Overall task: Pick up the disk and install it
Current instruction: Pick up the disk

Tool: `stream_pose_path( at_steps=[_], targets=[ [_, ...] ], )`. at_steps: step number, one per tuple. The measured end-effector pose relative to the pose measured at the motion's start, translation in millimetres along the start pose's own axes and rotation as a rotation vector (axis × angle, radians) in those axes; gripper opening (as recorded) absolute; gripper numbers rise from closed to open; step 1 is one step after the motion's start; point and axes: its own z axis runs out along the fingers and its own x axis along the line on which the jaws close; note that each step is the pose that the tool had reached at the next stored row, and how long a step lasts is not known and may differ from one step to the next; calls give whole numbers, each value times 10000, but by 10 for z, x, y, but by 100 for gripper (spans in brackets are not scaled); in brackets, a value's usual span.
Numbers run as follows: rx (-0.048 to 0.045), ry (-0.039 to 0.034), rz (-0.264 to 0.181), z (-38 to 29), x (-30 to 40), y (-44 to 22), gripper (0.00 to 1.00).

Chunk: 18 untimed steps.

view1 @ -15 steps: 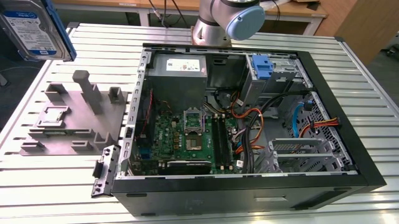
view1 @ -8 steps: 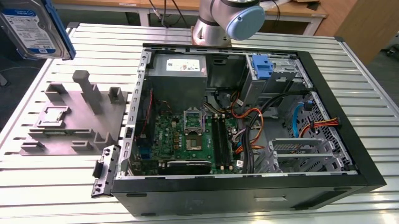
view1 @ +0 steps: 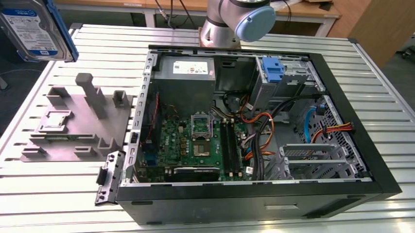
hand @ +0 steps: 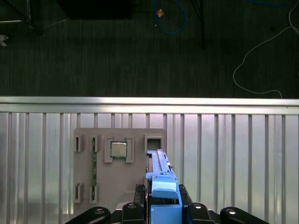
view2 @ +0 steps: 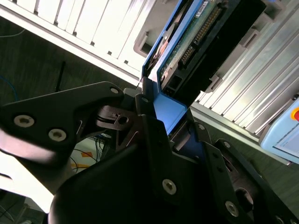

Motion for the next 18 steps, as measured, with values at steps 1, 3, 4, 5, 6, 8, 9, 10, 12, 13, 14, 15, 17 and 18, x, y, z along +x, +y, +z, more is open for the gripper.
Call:
stream_pose_path(
  at_steps=[1,3,4,5,6,8,9,10,12,13,14,15,17,18],
  targets=[
    [1,0,0,-1,0,0,36],
    [0,0,0,-3,0,0,36],
    [0,0,0,-5,0,0,36],
    [-1,0,0,-7,0,0,36],
    [0,0,0,-9,0,0,36],
    [0,0,0,-40,-1,0,36],
    [0,0,0,-40,-1,0,36],
    [0,0,0,-40,-1,0,36],
    [0,0,0,-40,-1,0,36],
    [0,0,0,-40,-1,0,36],
    [1,0,0,-40,-1,0,36],
    [0,0,0,-40,-1,0,36],
    [0,0,0,-41,-1,0,36],
    [0,0,0,-41,-1,0,36]
  ],
)
